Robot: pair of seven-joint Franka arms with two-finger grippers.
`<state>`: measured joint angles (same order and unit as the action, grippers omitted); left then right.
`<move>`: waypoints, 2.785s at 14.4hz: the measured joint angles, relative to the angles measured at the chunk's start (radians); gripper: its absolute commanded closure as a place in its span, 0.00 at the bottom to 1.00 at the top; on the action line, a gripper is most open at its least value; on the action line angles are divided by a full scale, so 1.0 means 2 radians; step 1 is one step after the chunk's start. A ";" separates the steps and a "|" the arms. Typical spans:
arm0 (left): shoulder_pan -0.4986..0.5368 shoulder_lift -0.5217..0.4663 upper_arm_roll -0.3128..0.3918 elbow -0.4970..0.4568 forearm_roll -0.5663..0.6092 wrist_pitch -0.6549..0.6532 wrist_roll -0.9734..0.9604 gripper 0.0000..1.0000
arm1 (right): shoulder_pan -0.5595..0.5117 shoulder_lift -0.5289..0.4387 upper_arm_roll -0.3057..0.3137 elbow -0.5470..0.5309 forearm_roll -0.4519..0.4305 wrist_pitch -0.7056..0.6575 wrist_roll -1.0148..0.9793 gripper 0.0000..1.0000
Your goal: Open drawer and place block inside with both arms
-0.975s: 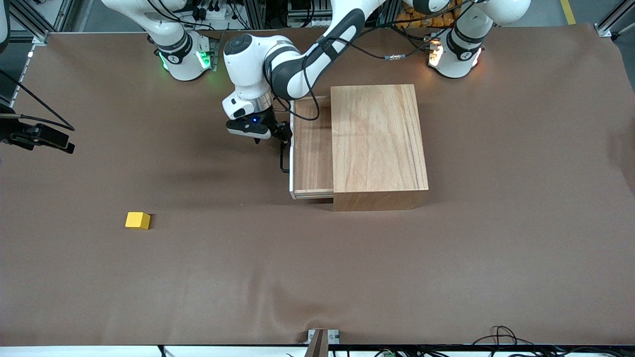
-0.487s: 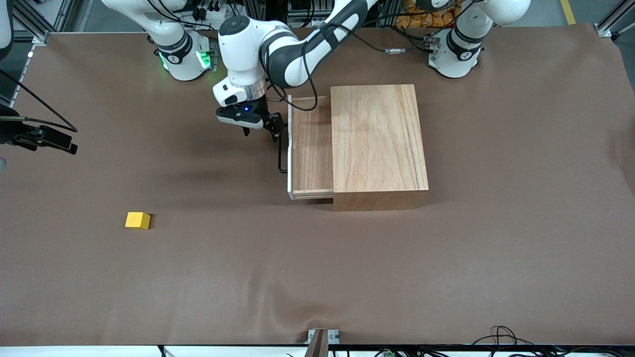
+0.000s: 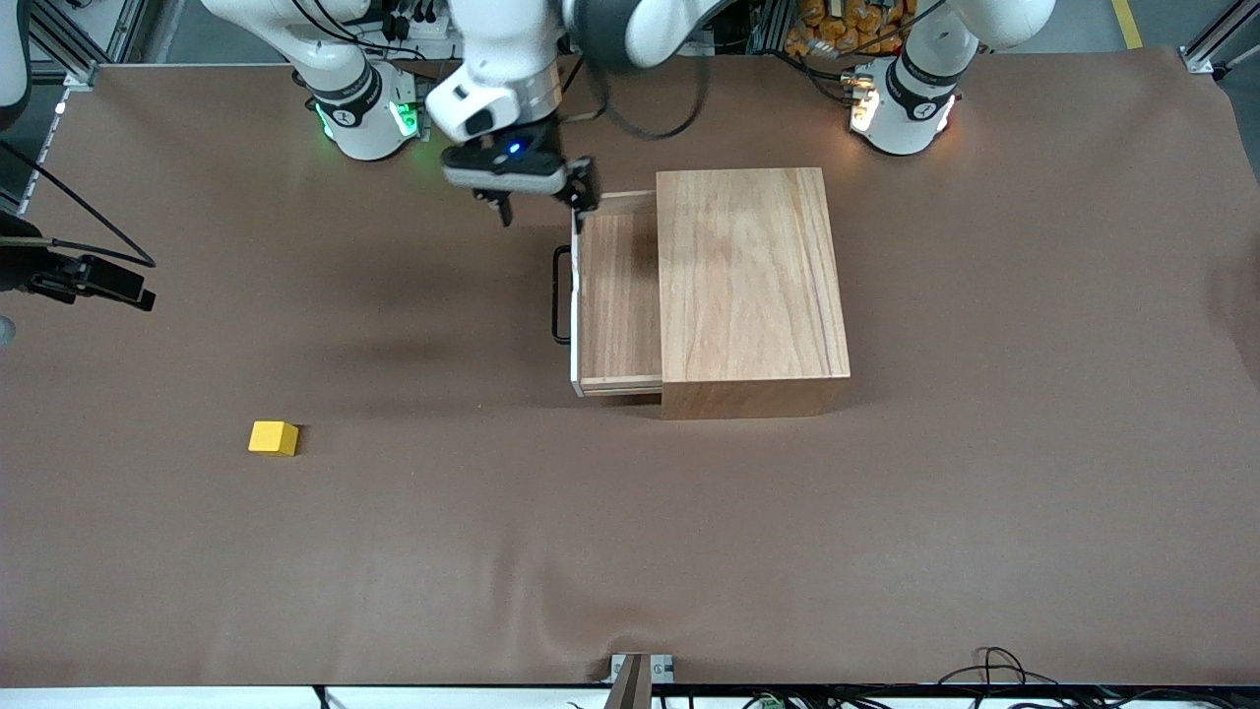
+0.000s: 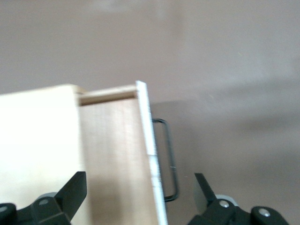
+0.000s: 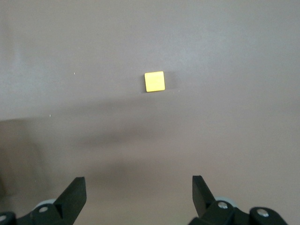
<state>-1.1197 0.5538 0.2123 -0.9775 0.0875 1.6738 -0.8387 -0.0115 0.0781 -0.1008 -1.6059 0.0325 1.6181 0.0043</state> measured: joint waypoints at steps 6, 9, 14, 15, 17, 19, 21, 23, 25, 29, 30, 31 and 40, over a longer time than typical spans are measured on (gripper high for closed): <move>0.164 -0.085 0.000 -0.014 -0.018 -0.086 0.178 0.00 | 0.001 0.045 0.002 -0.024 0.000 0.070 -0.001 0.00; 0.231 -0.094 -0.001 -0.022 -0.027 -0.107 0.225 0.00 | 0.005 0.089 0.006 -0.034 0.000 0.130 -0.002 0.00; 0.377 -0.119 -0.001 -0.065 -0.054 -0.111 0.327 0.00 | 0.005 0.164 0.007 -0.039 0.000 0.228 -0.002 0.00; 0.403 -0.124 -0.001 -0.069 -0.057 -0.112 0.350 0.00 | 0.005 0.175 0.007 -0.045 0.000 0.256 -0.003 0.00; 0.436 -0.135 -0.002 -0.082 -0.061 -0.113 0.374 0.00 | 0.005 0.194 0.007 -0.067 0.000 0.316 -0.003 0.00; 0.442 -0.150 -0.003 -0.114 -0.062 -0.114 0.377 0.00 | 0.005 0.209 0.007 -0.097 0.000 0.371 -0.003 0.00; 0.444 -0.170 -0.003 -0.153 -0.062 -0.109 0.376 0.00 | 0.005 0.218 0.006 -0.125 0.000 0.410 -0.009 0.00; 0.455 -0.185 -0.003 -0.174 -0.062 -0.097 0.376 0.00 | 0.002 0.224 0.004 -0.139 0.000 0.428 -0.017 0.00; 0.475 -0.192 -0.002 -0.183 -0.062 -0.084 0.376 0.00 | 0.001 0.231 0.003 -0.145 0.000 0.440 -0.019 0.00; 0.482 -0.195 -0.004 -0.186 -0.062 -0.073 0.377 0.00 | -0.006 0.245 0.000 -0.147 0.000 0.455 -0.034 0.00; 0.480 -0.195 -0.006 -0.187 -0.062 -0.072 0.377 0.00 | -0.009 0.248 0.000 -0.148 0.000 0.459 -0.038 0.00; 0.477 -0.195 -0.009 -0.187 -0.062 -0.072 0.377 0.00 | -0.012 0.250 0.000 -0.149 0.000 0.467 -0.040 0.00; 0.476 -0.220 -0.015 -0.189 -0.062 -0.070 0.376 0.00 | -0.012 0.265 0.002 -0.167 0.000 0.502 -0.042 0.00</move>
<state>-0.1668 0.1131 0.1830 -1.3557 -0.0365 1.5340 -0.0861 -0.0356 0.6074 -0.0961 -1.9406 0.0326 2.6224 -0.0791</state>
